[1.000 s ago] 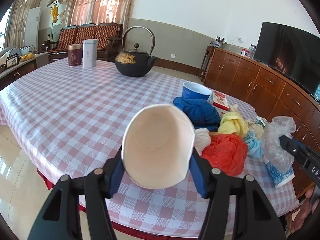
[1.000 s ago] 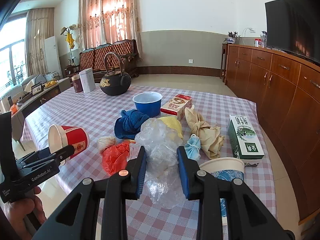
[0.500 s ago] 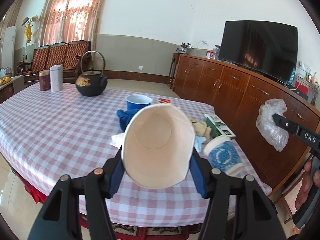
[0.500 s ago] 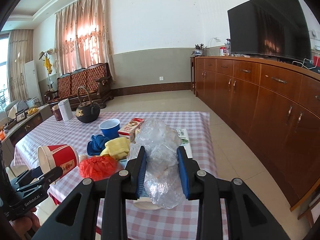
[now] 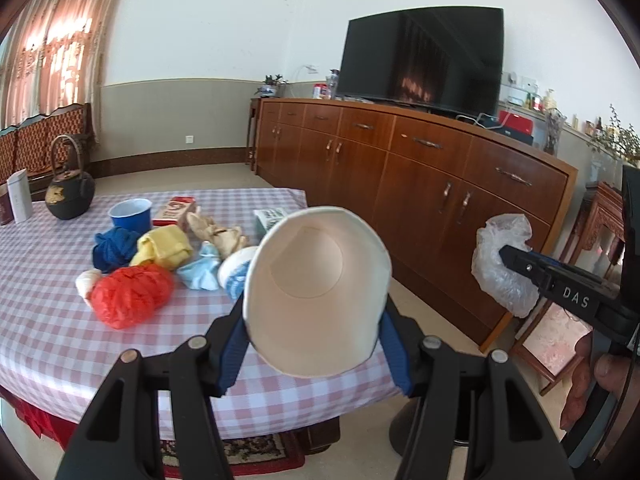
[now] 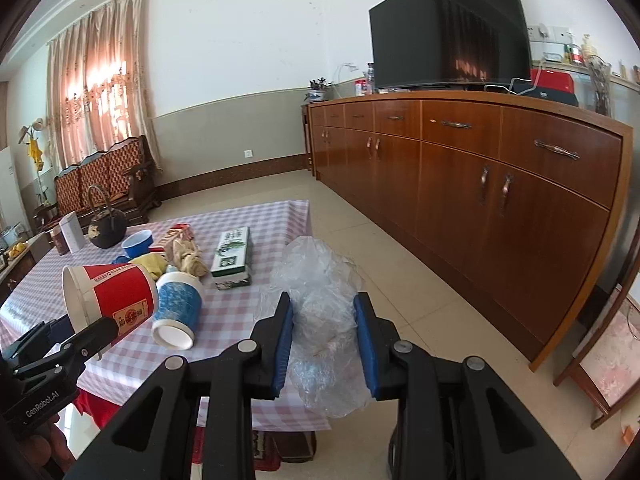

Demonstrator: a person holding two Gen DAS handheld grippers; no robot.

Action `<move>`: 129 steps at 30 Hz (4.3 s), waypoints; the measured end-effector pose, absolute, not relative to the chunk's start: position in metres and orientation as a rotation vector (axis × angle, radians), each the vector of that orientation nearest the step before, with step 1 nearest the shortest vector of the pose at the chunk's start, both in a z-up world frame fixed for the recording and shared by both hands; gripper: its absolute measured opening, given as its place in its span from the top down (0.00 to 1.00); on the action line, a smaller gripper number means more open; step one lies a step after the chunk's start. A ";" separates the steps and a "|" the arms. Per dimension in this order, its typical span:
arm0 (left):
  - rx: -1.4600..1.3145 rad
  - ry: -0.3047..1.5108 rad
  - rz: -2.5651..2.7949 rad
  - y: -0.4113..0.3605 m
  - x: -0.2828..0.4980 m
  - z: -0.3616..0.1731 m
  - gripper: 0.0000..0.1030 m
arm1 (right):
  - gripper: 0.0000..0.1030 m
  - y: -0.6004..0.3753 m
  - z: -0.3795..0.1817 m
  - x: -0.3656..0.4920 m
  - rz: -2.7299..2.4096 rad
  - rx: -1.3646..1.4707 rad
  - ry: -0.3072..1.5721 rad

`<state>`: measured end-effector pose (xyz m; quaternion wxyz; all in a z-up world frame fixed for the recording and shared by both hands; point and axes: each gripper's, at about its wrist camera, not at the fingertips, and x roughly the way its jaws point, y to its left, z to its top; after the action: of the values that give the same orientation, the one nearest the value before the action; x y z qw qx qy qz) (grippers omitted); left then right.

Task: Collect trash
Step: 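Carry the paper cup and plastic bag in both grippers over the black bin, then open both grippers to drop the cup and bag into the bin, then move both grippers back toward the table items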

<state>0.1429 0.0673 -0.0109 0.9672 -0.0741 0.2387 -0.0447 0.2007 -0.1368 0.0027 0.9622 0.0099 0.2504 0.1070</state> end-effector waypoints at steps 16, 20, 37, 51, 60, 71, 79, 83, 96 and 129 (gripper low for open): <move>-0.024 0.586 -0.337 -0.069 0.159 -0.030 0.41 | 0.69 -0.271 -0.048 0.182 0.031 0.065 0.635; 0.003 0.622 -0.376 -0.092 0.167 -0.041 0.41 | 0.69 -0.290 -0.072 0.188 0.007 0.057 0.685; 0.028 0.886 -0.506 -0.170 0.208 -0.138 0.41 | 0.69 -0.337 -0.188 0.228 0.104 -0.026 0.969; 0.061 1.084 -0.496 -0.214 0.238 -0.205 0.10 | 0.17 -0.349 -0.273 0.247 0.177 -0.238 1.127; 0.099 0.989 -0.369 -0.201 0.224 -0.181 0.00 | 0.00 -0.379 -0.252 0.239 0.023 -0.152 1.054; 0.078 0.893 -0.343 -0.188 0.198 -0.139 0.00 | 0.00 -0.376 -0.193 0.213 -0.058 -0.109 0.906; 0.065 0.808 -0.321 -0.169 0.175 -0.099 0.00 | 0.00 -0.363 -0.143 0.198 -0.109 -0.070 0.833; 0.040 0.759 -0.282 -0.150 0.167 -0.081 0.00 | 0.00 -0.353 -0.120 0.190 -0.111 -0.031 0.780; -0.054 0.669 -0.119 -0.075 0.143 -0.046 0.00 | 0.00 -0.269 -0.063 0.181 0.034 -0.050 0.659; -0.191 0.562 0.334 0.165 0.078 -0.038 0.01 | 0.00 0.015 -0.030 0.196 0.477 -0.102 0.552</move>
<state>0.0784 0.1651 -0.0379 0.9425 -0.0938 0.2758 0.1636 0.1960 0.0153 -0.0299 0.9330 -0.0500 0.2696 0.2331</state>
